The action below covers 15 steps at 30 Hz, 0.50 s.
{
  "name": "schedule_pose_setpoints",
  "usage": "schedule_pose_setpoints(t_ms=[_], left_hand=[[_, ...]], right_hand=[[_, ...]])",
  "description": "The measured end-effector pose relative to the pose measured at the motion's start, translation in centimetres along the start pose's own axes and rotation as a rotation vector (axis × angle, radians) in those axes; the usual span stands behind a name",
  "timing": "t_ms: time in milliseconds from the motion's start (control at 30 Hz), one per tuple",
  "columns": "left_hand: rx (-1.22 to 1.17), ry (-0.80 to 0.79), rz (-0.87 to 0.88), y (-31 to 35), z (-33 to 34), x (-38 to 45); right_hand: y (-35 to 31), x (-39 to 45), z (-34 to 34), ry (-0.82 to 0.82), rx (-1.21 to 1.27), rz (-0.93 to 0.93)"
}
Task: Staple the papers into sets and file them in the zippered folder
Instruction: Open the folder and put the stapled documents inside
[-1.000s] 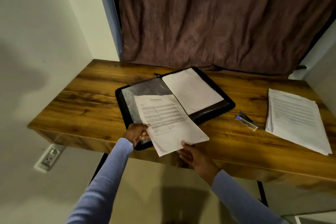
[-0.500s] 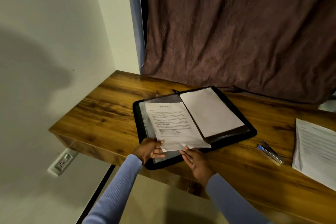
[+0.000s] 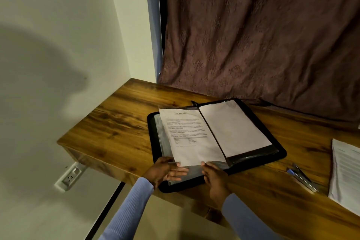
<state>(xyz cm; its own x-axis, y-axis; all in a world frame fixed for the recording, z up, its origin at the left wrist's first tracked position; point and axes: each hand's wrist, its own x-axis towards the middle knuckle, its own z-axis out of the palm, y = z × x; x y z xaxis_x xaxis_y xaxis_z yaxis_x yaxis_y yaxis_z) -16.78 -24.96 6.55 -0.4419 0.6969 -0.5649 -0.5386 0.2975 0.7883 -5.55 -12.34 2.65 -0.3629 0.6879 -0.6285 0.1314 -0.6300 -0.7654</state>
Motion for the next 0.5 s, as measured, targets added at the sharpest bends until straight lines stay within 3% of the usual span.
schedule_pose_setpoints(t_ms=[200, 367, 500], left_hand=[[-0.044, -0.017, 0.034, 0.2, 0.3, -0.2], [-0.025, -0.03, 0.03, 0.4, 0.0, -0.2], [-0.011, -0.028, 0.042, 0.3, -0.2, -0.3]], right_hand=[[-1.0, 1.1, 1.6, 0.137, -0.188, -0.232], [-0.7, 1.2, 0.6, 0.089, -0.354, -0.334], [-0.1, 0.0, -2.0, 0.086, -0.602, -0.581]])
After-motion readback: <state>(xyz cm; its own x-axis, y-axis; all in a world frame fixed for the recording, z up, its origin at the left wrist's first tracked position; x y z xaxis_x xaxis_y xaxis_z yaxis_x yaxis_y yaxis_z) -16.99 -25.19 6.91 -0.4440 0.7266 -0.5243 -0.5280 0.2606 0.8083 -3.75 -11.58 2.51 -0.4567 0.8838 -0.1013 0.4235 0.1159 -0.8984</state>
